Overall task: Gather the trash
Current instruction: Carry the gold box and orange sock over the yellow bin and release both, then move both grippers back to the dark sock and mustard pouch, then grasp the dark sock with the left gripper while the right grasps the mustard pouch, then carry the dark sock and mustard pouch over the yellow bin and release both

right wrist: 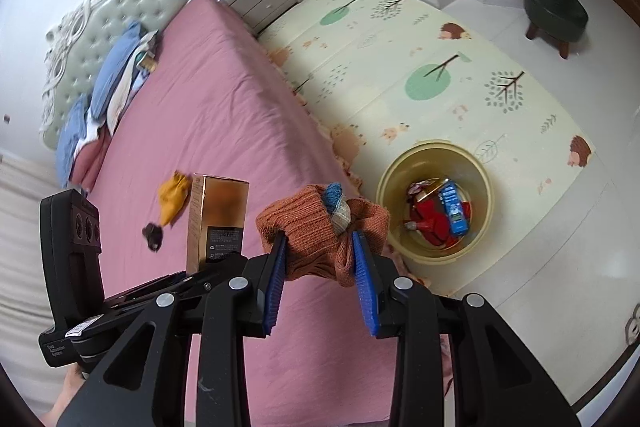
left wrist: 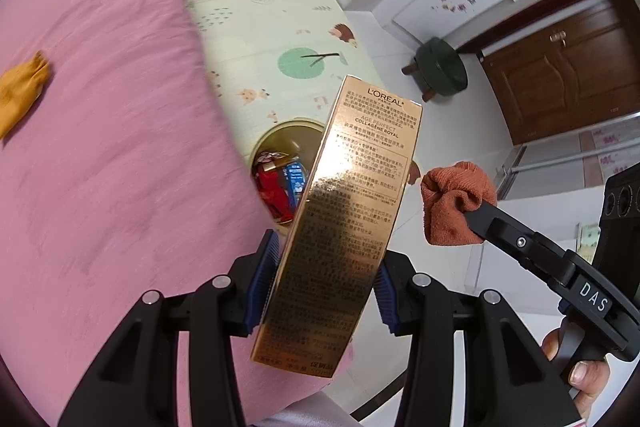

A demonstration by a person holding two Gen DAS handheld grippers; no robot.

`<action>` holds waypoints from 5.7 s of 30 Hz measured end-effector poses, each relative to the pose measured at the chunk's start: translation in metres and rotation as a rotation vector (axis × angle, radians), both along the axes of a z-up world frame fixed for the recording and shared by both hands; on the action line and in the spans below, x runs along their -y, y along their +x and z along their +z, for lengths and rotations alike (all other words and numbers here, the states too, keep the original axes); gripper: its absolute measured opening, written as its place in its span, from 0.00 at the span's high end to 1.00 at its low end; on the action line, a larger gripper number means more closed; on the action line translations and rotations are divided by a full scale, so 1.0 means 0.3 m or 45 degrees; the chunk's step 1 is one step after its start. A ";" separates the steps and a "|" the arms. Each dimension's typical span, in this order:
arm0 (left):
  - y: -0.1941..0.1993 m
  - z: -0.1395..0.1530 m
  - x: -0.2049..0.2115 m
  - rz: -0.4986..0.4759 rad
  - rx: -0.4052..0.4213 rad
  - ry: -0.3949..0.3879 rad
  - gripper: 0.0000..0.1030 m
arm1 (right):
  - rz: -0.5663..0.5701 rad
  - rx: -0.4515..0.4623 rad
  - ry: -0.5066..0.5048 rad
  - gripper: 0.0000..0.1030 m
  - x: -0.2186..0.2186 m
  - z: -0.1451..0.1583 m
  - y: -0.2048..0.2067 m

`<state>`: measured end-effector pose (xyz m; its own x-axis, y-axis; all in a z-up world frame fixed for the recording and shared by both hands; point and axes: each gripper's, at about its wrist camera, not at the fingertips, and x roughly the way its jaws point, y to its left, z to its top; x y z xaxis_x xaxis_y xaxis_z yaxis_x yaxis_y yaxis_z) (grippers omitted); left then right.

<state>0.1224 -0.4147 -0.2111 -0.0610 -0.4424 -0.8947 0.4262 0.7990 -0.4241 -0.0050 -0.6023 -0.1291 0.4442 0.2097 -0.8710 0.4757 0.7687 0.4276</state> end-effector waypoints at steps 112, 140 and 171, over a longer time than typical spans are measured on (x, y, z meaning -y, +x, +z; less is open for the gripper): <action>0.964 -0.545 -1.420 0.702 0.008 0.477 0.53 | 0.238 -0.369 0.198 0.44 -1.158 -0.688 1.188; 0.415 -0.242 -1.118 0.531 -0.052 0.157 0.69 | 0.311 -0.176 0.050 0.70 -0.833 -0.288 0.566; -0.040 -0.139 0.092 -0.158 -0.091 0.060 0.69 | -0.227 -0.154 0.001 0.69 0.114 -0.134 -0.086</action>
<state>0.1104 -0.4424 -0.2527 -0.1770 -0.3854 -0.9056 0.4926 0.7619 -0.4205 -0.0307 -0.6364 -0.1693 0.3666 0.1375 -0.9202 0.6521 0.6675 0.3595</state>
